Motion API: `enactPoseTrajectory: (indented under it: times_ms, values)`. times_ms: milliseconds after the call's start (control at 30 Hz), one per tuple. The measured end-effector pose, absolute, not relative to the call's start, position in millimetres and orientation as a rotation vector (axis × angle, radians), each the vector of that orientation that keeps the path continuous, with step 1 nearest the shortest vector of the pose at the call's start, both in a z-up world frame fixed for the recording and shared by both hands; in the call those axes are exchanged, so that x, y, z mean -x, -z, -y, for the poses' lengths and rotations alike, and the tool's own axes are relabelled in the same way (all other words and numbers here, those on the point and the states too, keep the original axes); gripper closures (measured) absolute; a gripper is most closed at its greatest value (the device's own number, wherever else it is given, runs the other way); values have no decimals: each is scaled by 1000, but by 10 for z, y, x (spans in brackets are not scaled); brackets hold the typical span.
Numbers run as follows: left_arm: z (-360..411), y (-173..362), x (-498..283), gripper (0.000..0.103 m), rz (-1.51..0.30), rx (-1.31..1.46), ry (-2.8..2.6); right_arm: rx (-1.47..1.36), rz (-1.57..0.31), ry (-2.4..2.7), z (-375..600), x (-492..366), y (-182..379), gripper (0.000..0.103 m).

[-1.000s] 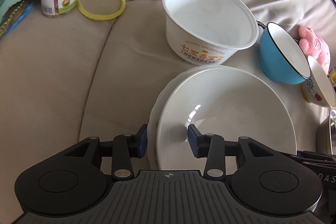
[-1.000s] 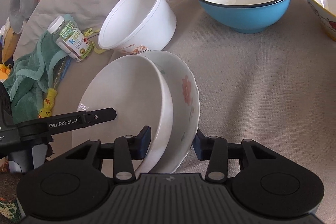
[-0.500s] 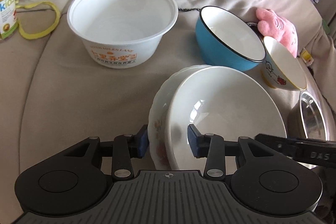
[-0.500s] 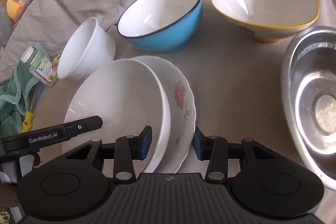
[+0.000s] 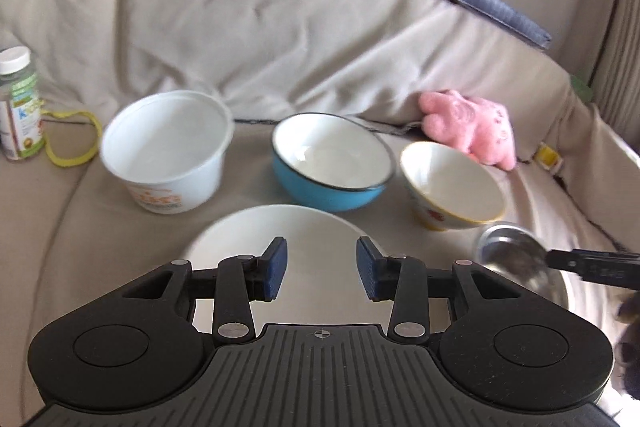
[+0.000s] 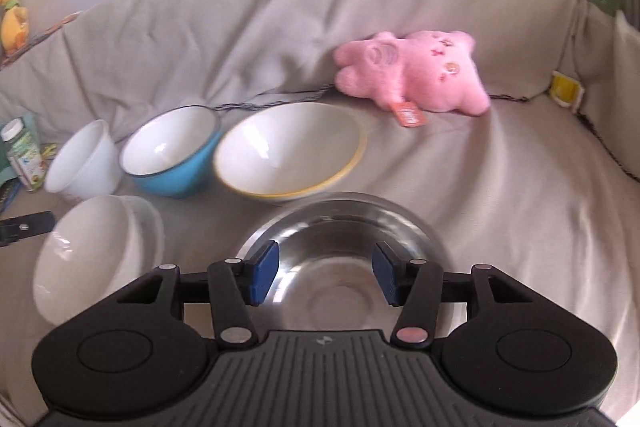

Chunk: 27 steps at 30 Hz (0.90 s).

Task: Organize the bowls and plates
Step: 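Move the right tool to the steel bowl and grasp its rim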

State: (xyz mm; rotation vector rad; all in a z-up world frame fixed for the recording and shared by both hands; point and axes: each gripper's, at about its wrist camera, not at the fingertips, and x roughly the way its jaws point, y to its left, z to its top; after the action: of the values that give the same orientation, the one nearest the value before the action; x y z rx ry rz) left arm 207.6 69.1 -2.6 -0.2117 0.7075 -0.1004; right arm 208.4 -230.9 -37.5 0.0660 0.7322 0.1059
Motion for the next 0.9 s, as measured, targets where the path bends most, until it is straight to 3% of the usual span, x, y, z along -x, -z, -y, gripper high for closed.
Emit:
enactPoseTrajectory:
  times_ms: [233, 433, 900]
  values:
    - [326, 144, -2324, 61, -846, 117, 223, -200, -806, -7, 2951, -2216, 1025, 50]
    - [725, 270, -2467, 61, -876, 63, 210, -270, -833, -85, 3155, -2114, 1237, 84]
    - [1097, 570, -2673, 61, -963, -6, 230, -233, -755, -45, 3137, -2134, 1383, 84]
